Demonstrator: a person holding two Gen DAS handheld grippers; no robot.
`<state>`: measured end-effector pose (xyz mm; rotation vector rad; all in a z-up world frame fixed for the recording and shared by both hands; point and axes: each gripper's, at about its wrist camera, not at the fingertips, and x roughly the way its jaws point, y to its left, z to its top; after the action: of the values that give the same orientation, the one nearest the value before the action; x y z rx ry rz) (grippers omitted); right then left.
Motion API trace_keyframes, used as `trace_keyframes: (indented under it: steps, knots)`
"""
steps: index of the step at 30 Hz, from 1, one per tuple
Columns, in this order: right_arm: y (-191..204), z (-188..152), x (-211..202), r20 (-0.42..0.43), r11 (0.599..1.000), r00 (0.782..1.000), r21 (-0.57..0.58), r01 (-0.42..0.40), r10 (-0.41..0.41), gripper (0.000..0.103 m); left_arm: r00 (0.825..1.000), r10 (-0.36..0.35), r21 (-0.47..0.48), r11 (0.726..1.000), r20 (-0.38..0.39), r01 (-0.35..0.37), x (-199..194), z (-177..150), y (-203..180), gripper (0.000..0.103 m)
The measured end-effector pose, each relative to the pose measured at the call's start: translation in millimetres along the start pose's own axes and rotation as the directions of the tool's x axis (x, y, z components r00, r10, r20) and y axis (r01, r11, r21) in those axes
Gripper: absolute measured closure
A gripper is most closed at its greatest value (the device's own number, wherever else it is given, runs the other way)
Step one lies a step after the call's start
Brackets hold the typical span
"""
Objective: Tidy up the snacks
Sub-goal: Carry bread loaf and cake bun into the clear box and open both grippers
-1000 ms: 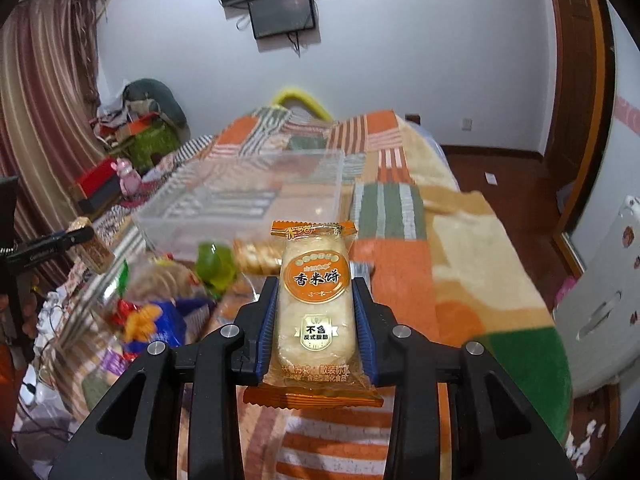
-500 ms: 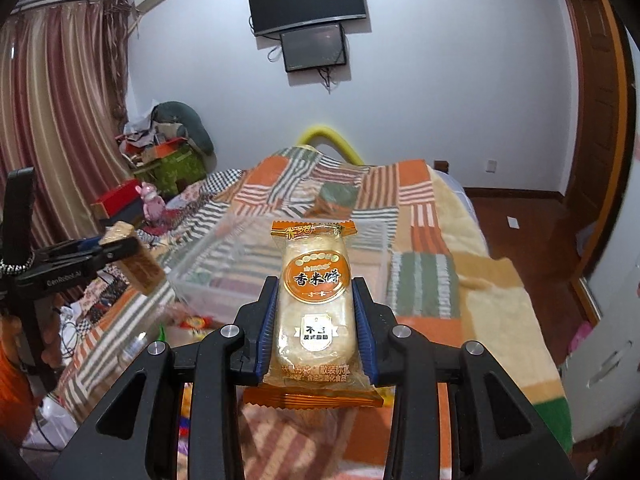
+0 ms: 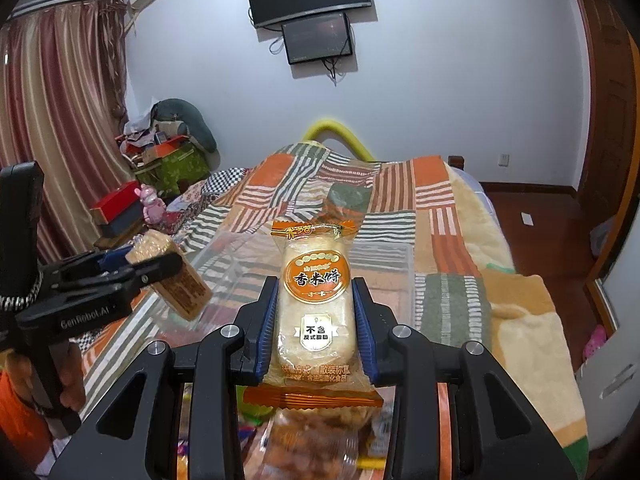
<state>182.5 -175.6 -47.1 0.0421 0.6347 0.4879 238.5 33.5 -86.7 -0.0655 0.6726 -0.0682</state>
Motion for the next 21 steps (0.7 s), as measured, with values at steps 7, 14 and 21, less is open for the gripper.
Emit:
trace_keyframes:
  steps: [7, 14, 21]
  knots:
    - [-11, 1, 35, -0.070, 0.999, 0.997, 0.030, 0.023, -0.021, 0.071, 0.997, 0.001, 0.037, 0.999, -0.073, 0.002, 43, -1, -10, 0.048]
    - [-21, -4, 64, -0.161, 0.997, 0.987, 0.062, 0.034, -0.024, 0.071, 0.989, -0.014, 0.055, 0.998, -0.145, 0.023, 78, -4, -15, 0.048]
    - [-17, -9, 72, -0.204, 0.999, 0.978, 0.038, 0.038, -0.030, 0.070, 0.984, -0.024, 0.050, 0.998, -0.176, 0.033, 92, -5, -12, 0.048]
